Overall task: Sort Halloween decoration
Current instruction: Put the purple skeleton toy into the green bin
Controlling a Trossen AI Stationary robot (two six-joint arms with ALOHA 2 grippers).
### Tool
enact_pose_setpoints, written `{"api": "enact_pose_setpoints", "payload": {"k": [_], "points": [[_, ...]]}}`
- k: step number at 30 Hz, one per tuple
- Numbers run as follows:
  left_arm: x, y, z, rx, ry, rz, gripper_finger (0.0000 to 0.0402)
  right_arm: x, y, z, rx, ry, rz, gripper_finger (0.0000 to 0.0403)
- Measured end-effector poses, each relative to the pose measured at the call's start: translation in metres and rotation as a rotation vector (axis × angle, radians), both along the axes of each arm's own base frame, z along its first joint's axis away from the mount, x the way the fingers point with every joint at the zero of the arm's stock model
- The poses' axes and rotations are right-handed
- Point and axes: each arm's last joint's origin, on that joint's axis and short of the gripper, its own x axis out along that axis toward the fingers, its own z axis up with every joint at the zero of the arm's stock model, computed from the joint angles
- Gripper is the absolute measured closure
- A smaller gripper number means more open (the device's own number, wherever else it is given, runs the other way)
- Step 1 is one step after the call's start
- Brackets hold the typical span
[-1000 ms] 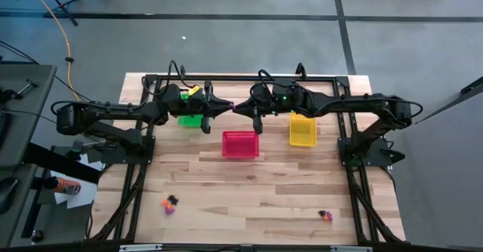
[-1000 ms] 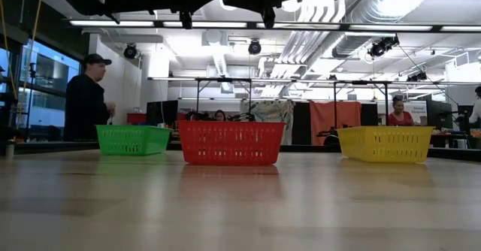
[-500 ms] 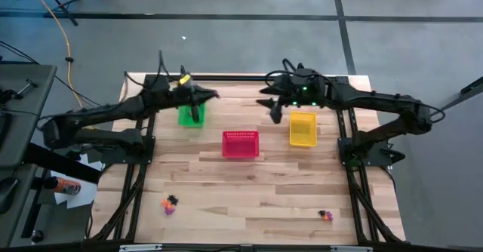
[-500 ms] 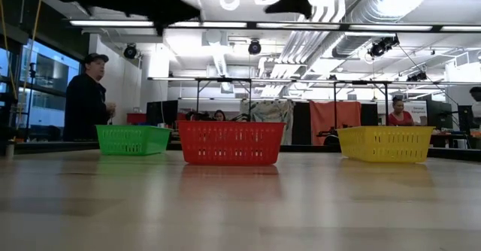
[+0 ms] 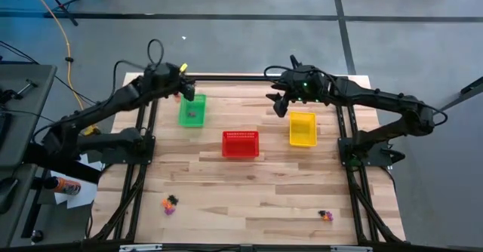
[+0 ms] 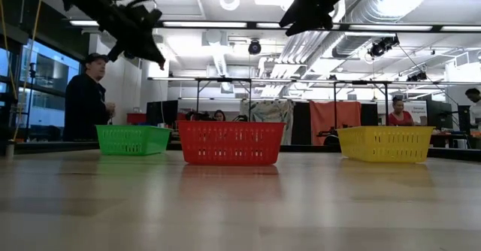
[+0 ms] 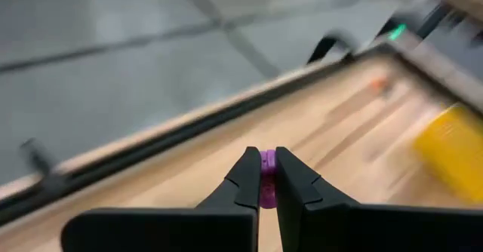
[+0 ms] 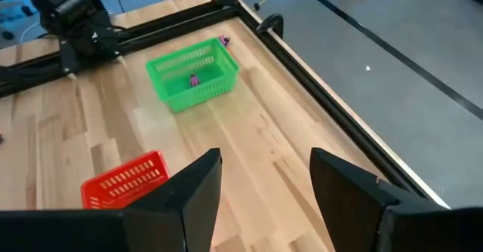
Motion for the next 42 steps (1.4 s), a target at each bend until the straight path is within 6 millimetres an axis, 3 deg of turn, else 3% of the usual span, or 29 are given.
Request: {"api": "enact_pose_setpoints", "payload": {"k": [6,12,18,28,42], "points": [[0.016,0.026,-0.013,-0.169,0.373,-0.067,0.0402,-0.001,-0.002,0.000,0.005,-0.002,-0.012,0.0205],[0.038,0.047,-0.043,-0.299,0.664,-0.279,0.0401,-0.001,-0.002,0.000,0.023,-0.009,-0.022,0.0205],[0.053,0.057,-0.074,-0.339,0.772,-0.518,0.0402,-0.001,-0.002,0.000,0.042,-0.016,-0.034,0.0205],[0.059,0.071,-0.113,-0.345,0.972,-0.598,0.0401,-0.001,-0.002,-0.001,0.042,-0.016,-0.035,0.0205],[0.062,0.077,-0.136,-0.364,1.045,-0.665,0.0384,0.000,-0.002,-0.001,0.074,-0.030,-0.057,0.0205]]}}
